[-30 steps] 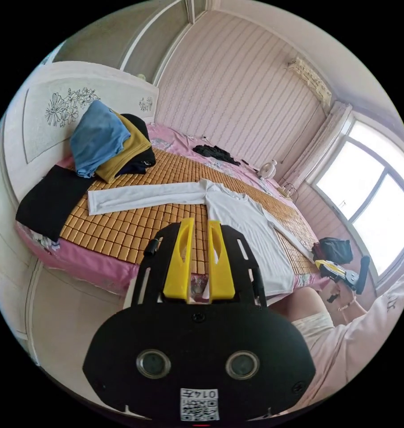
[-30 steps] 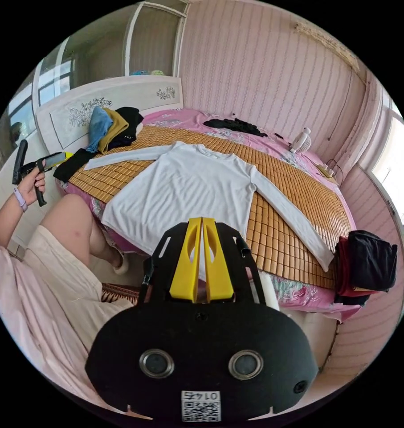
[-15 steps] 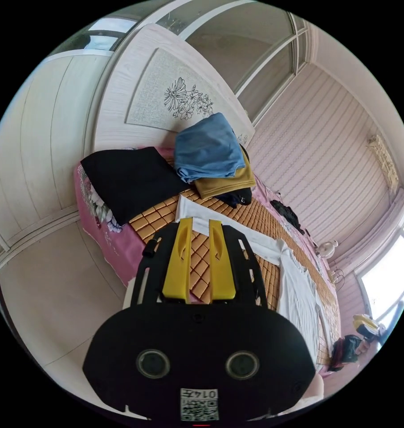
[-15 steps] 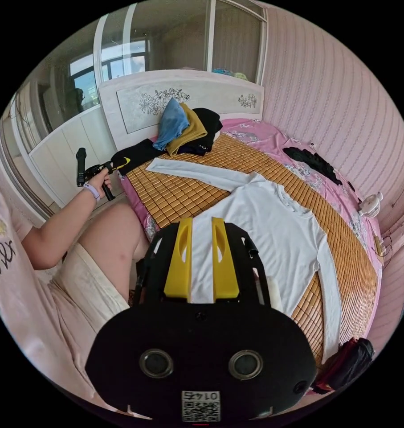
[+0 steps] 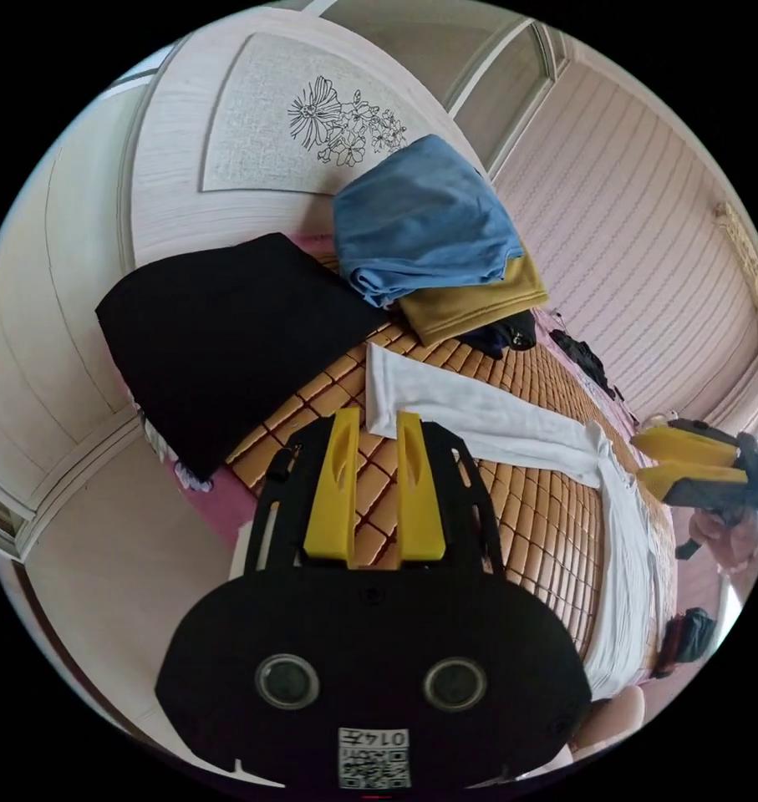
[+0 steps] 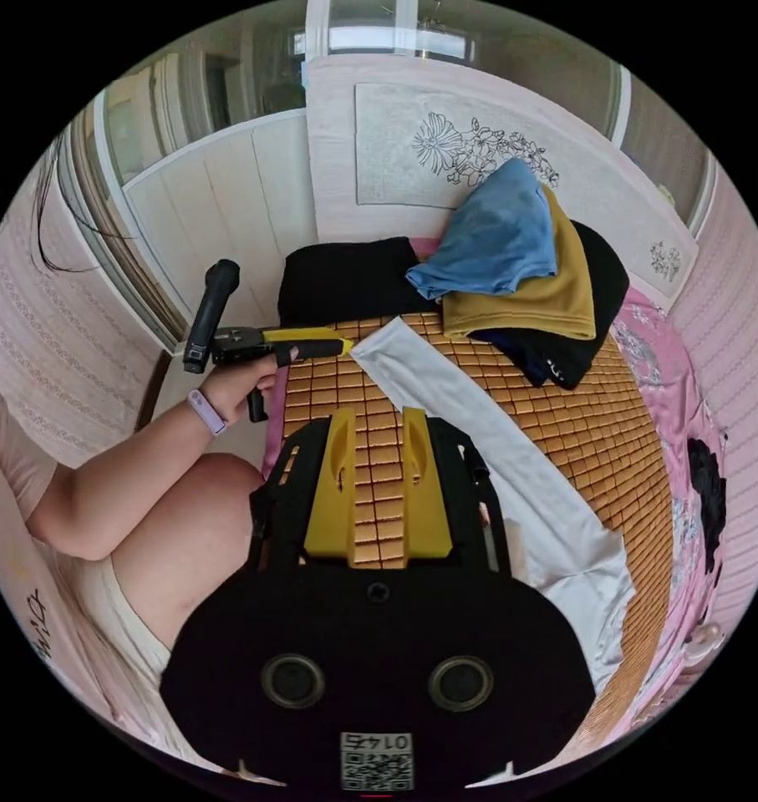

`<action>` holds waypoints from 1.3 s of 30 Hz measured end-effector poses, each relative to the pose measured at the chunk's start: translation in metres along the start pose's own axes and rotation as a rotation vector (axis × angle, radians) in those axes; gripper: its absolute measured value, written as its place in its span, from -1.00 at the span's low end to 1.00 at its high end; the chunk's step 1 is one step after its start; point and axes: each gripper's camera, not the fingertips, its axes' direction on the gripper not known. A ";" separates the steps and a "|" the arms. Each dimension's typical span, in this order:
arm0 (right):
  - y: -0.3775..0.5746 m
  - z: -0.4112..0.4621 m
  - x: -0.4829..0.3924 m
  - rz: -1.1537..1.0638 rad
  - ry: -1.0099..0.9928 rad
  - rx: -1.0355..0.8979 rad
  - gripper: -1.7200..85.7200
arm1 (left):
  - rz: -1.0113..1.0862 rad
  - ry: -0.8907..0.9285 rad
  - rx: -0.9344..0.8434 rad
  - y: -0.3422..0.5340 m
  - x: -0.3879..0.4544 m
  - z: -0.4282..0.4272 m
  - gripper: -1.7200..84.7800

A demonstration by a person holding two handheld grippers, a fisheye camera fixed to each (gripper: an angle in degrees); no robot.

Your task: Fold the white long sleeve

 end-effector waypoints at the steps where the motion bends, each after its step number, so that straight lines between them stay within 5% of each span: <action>1: -0.023 0.017 0.004 -0.010 -0.009 -0.011 -0.74 | -0.003 0.031 -0.011 -0.001 -0.004 0.002 -0.78; 10: -0.148 0.125 0.014 -0.079 -0.014 -0.136 -0.72 | 0.036 0.044 -0.039 -0.003 -0.010 0.015 -0.86; 18: -0.169 0.189 0.028 0.003 0.093 -0.252 -0.73 | 0.058 0.039 -0.051 -0.004 -0.006 0.019 -0.98; 23: -0.155 0.186 0.050 0.110 -0.047 -0.270 -0.91 | 0.035 0.041 -0.059 -0.004 0.002 0.019 -0.98; 32: -0.090 0.089 0.079 0.108 -0.049 -0.072 -0.96 | 0.167 0.107 0.116 -0.004 0.056 -0.014 -0.98; 39: 0.079 -0.117 0.126 0.328 -0.001 0.322 -0.95 | 0.528 0.264 0.323 0.005 0.195 -0.065 -0.98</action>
